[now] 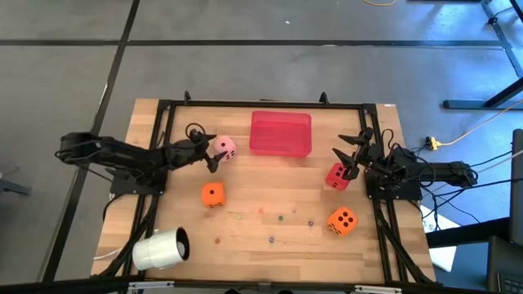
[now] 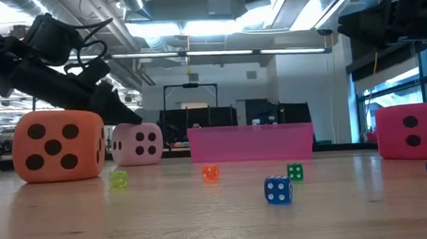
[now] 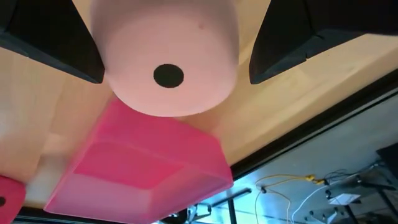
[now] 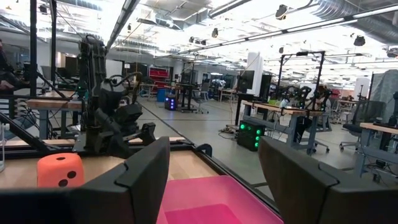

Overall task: Pick & Place Dice
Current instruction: Put the large pink dice into the red container

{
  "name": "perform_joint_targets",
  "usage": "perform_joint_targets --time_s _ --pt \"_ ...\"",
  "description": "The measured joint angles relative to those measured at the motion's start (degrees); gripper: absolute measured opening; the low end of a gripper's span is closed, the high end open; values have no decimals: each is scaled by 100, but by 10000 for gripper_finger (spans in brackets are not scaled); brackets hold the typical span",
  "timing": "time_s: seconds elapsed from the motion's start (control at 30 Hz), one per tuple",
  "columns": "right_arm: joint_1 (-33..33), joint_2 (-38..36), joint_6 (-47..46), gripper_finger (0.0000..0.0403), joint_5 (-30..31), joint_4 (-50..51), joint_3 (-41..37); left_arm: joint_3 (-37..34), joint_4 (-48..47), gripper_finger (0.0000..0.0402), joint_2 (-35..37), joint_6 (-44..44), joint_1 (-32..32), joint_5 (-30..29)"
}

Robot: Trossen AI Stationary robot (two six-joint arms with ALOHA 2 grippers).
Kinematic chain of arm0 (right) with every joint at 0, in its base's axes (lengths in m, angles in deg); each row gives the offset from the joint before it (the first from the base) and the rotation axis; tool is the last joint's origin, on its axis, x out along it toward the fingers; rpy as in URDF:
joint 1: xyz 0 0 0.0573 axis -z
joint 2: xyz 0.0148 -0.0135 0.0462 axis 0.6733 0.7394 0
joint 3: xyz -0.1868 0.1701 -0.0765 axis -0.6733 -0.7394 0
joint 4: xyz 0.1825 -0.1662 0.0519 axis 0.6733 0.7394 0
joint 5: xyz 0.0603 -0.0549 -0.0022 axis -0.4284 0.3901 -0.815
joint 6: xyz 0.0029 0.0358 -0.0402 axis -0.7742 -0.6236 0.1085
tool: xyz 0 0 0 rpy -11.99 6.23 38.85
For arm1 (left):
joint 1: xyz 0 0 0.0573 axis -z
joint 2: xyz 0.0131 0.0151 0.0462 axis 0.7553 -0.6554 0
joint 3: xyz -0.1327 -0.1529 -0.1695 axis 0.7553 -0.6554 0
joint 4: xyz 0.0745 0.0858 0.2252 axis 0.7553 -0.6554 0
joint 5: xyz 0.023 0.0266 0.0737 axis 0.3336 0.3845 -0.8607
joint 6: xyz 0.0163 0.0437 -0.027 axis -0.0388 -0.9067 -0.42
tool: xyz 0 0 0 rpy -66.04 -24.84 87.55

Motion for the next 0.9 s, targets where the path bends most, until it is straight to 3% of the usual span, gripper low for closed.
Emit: perform_joint_targets --time_s 0.3,0.9 --pt "0 2 -2 247 0 4 0 4 386 400 -339 -6 0 0" --pt "0 1 -2 247 -11 22 0 -4 582 400 -355 -28 -2 -12"
